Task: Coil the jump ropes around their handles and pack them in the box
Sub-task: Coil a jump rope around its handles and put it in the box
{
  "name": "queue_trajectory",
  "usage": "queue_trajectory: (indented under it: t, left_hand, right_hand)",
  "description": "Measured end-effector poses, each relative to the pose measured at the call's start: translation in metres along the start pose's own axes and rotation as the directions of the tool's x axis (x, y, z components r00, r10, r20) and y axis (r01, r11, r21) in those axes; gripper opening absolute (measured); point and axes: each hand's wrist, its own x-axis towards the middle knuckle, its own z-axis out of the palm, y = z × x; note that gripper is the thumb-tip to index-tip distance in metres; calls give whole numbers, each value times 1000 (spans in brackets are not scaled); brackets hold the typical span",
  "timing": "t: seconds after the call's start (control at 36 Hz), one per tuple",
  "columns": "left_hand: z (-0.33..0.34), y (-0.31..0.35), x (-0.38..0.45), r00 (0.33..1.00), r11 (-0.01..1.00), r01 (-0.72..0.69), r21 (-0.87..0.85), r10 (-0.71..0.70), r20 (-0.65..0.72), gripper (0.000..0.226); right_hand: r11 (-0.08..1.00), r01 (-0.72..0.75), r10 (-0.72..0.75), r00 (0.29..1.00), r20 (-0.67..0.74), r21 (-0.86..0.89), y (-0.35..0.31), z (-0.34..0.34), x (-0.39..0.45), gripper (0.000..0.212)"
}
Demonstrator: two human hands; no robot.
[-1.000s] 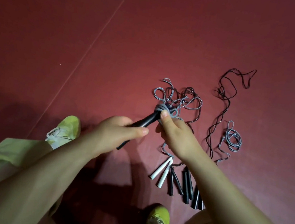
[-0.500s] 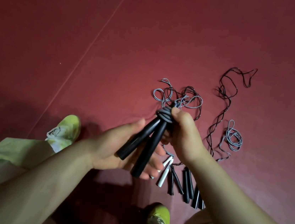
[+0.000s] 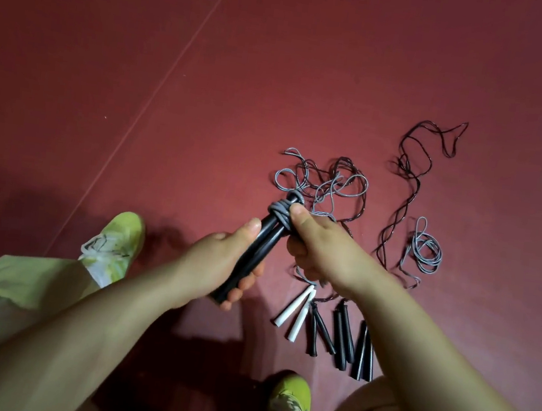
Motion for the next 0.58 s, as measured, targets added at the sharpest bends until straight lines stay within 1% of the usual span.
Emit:
queue_trajectory:
  t: [0.11, 0.17, 0.22, 0.28, 0.31, 0.36, 0.42, 0.47, 0.5, 0.58]
  left_hand:
    - [-3, -7, 8, 991, 990, -35, 136, 51, -122, 59]
    - [-4, -7, 9, 975, 945, -62, 321, 126, -185, 57]
    - [-5, -7, 9, 941, 816, -57, 575, 236, -243, 49]
    - [-5, -11, 10, 898, 652, -46, 757, 359, -255, 45]
    - [-5, -13, 10, 876, 569, -49, 821, 419, -238, 45]
    - [-4, -18, 10, 835, 446, -52, 893, 511, -206, 49]
    - [-5, -20, 11, 795, 388, -69, 919, 578, -184, 65]
    - [-6, -20, 12, 778, 351, -88, 932, 608, -156, 77]
    - [-7, -20, 13, 789, 368, -110, 923, 597, -143, 75]
    - [-8, -11, 9, 878, 530, -143, 836, 458, -141, 51]
  right_hand:
    - [998, -58, 57, 997, -57, -13, 3, 8, 7, 46]
    - [995, -81, 76, 994, -85, -61, 6, 8, 8, 49]
    - [987, -97, 84, 991, -105, -129, 9, 8, 9, 54]
    - [982, -109, 94, 990, -105, -151, 12, 8, 9, 57]
    - [984, -117, 103, 989, -103, -136, 12, 8, 9, 60]
    - [988, -127, 117, 987, -109, -93, 11, 8, 8, 68]
    - [991, -118, 110, 986, -125, -59, 8, 8, 8, 70]
    - [993, -117, 113, 984, -139, -24, 6, 9, 8, 62]
    - [992, -122, 119, 981, -151, -10, 5, 9, 8, 56]
    - [994, -105, 105, 979, -173, 10, 5, 8, 9, 43]
